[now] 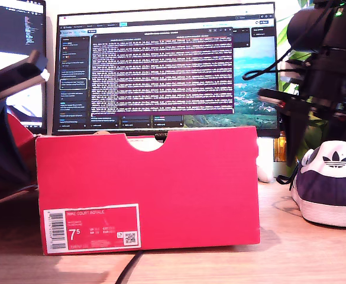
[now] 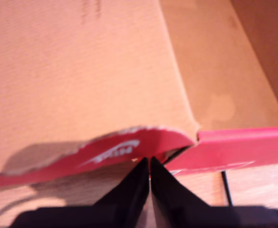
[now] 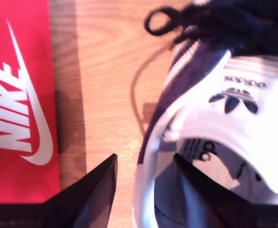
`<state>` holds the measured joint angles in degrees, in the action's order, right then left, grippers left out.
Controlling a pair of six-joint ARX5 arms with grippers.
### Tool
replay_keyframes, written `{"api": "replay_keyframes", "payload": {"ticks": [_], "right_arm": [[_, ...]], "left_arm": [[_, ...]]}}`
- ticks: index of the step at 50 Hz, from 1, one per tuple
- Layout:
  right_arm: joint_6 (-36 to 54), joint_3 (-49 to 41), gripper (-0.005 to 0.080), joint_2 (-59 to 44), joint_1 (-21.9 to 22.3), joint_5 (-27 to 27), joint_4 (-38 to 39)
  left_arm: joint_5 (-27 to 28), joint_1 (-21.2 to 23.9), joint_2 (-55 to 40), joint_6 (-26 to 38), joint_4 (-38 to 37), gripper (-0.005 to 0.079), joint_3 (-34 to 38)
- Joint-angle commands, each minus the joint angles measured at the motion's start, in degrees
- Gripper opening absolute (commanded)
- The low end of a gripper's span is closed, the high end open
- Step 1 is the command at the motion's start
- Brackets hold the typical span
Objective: Pack the blue shoes by picking the first shoe and placing it inside the red shoebox, left side, then picking and rotating the second shoe and placing it in the shoebox
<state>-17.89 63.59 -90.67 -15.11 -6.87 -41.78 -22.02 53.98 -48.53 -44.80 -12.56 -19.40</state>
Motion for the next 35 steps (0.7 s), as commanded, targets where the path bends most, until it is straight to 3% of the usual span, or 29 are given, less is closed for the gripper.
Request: {"api": "replay_keyframes", "payload": {"ticks": [1, 29, 32, 35], "right_arm": [[0.3, -0.5, 0.0337, -1.6, -0.3, 0.0, 0.2], [0.1, -0.5, 0.0312, -6.2, -0.4, 0.0, -0.3], [0.1, -0.5, 0.0270, -6.7, -0.4, 0.0, 0.1], [-0.1, -0.5, 0.0141, -6.7, -0.4, 0.0, 1.2]], "left_arm": [[-0.1, 0.2, -0.5, 0.2, 0.1, -0.0019, -0.6], [-0.1, 0.2, -0.5, 0.3, 0.1, -0.0019, -0.6], [-0.1, 0.2, -0.5, 0.2, 0.1, -0.0019, -0.6], [-0.1, 0.2, -0.5, 0.3, 0.1, -0.0019, -0.6]]}}
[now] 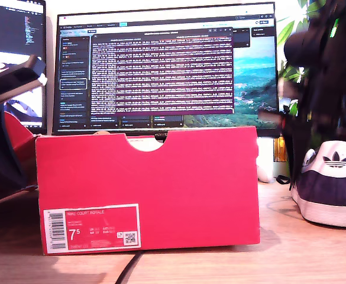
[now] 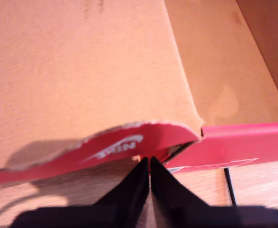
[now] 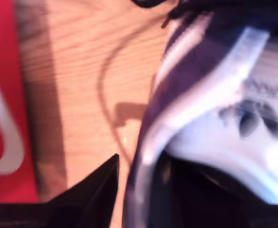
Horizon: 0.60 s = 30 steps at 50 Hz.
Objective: Pack the blue shoes by picking the first shoe and placing it inside the red shoebox, left side, then picking and rotating the second shoe and placing it in the shoebox
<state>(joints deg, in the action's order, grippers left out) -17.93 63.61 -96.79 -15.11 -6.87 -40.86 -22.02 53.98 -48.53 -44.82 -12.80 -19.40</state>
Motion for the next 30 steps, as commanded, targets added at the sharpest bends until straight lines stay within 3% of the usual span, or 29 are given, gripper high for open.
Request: {"api": "replay_keyframes", "payload": {"ticks": [1, 3, 12, 30], "right_arm": [[-0.1, -0.5, 0.0080, -0.6, -0.4, 0.0, 0.8], [0.0, -0.5, -0.0029, -0.5, -0.4, 0.0, 1.9], [-0.1, 0.1, -0.0013, -0.5, -1.2, -0.3, 2.7], [-0.3, 10.8, -0.0013, 2.8, -6.3, -0.3, -5.6]], "left_arm": [[-0.1, 0.2, -0.5, 0.3, 0.3, -0.0019, -0.6], [-0.1, 0.2, -0.5, 0.3, 0.3, -0.0019, -0.6], [-0.1, 0.2, -0.5, 0.3, 0.3, -0.0019, -0.6], [-0.1, 0.2, -0.5, 0.3, 0.2, -0.0019, -0.6]]}}
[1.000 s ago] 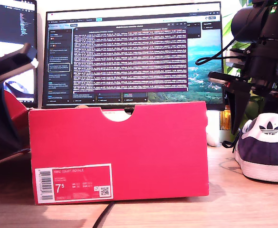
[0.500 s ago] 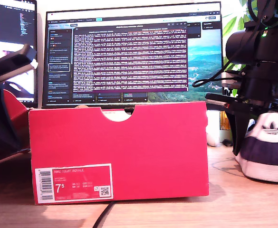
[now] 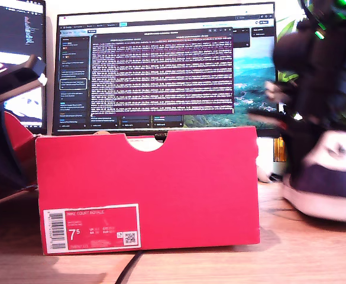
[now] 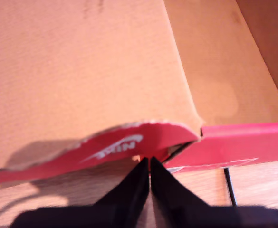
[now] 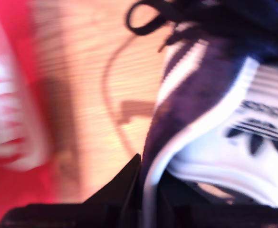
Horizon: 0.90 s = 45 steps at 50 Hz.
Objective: Pack the blue shoes by picking the first shoe and placing it inside the red shoebox, left side, then picking and rotating the second shoe and placing it in the shoebox
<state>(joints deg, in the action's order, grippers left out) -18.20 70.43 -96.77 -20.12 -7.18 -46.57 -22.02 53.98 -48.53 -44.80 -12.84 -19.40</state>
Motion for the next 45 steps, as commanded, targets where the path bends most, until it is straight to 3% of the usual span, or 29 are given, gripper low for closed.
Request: {"api": "replay_keyframes", "payload": {"ticks": [1, 22, 38, 45], "right_arm": [[0.0, 4.8, -0.0013, 3.0, -1.6, -0.1, -0.5], [-2.9, 20.4, -0.0013, 3.3, -9.5, -0.4, -9.5], [-8.6, 21.2, -0.0013, 3.3, -19.3, -0.4, -0.2], [-10.5, 21.2, -0.0013, 3.0, -21.3, -0.3, 4.7]], "left_arm": [[-0.1, 0.2, -0.5, 0.3, 0.2, -0.0019, -0.6], [-0.1, 0.2, -0.5, 0.2, -1.3, -0.0019, -0.6], [-0.1, 0.2, -0.5, 0.3, -1.3, -0.0019, -0.6], [-0.1, 0.2, -0.5, 0.2, -1.2, -0.0019, -0.6]]}}
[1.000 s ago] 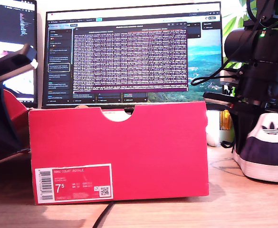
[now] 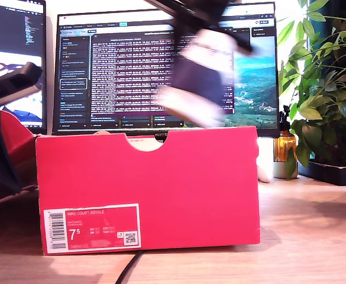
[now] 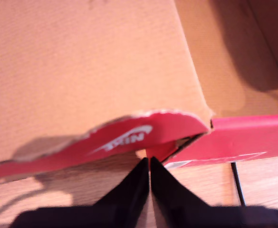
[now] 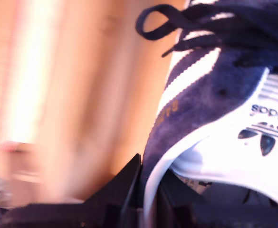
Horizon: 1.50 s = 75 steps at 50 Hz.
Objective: Pack the blue shoes by picking the first shoe and placing it inside the red shoebox, left side, then picking and rotating the second shoe and placing it in the shoebox
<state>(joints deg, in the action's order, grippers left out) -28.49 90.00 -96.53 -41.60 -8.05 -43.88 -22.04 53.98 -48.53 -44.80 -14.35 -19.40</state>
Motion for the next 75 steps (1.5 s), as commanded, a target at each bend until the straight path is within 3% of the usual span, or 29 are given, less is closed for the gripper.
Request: {"api": "replay_keyframes", "payload": {"ticks": [1, 22, 67, 70, 75], "right_arm": [[-0.3, 1.6, -0.0013, 2.6, -0.1, 0.5, 2.5], [-4.3, 1.6, -0.0013, -3.3, -1.2, 0.5, 8.1], [-6.0, 1.6, -0.0012, -17.4, -4.9, 0.6, 11.9], [-6.1, 1.6, 0.0016, -17.4, -5.0, 0.6, 12.9], [-6.1, 1.6, 0.0142, -17.4, -5.1, 0.6, 14.5]], "left_arm": [[-0.1, 0.2, -0.5, 0.3, 0.2, -0.0019, -0.6], [-0.5, 0.2, -0.5, 0.3, 0.2, -0.0019, -0.6], [-0.9, 0.2, -0.5, 0.3, 0.2, -0.0019, -0.6], [-0.9, 0.2, -0.5, 0.3, 0.2, -0.0019, -0.6], [-1.0, 0.2, -0.5, 0.3, 0.2, -0.0019, -0.6]]}}
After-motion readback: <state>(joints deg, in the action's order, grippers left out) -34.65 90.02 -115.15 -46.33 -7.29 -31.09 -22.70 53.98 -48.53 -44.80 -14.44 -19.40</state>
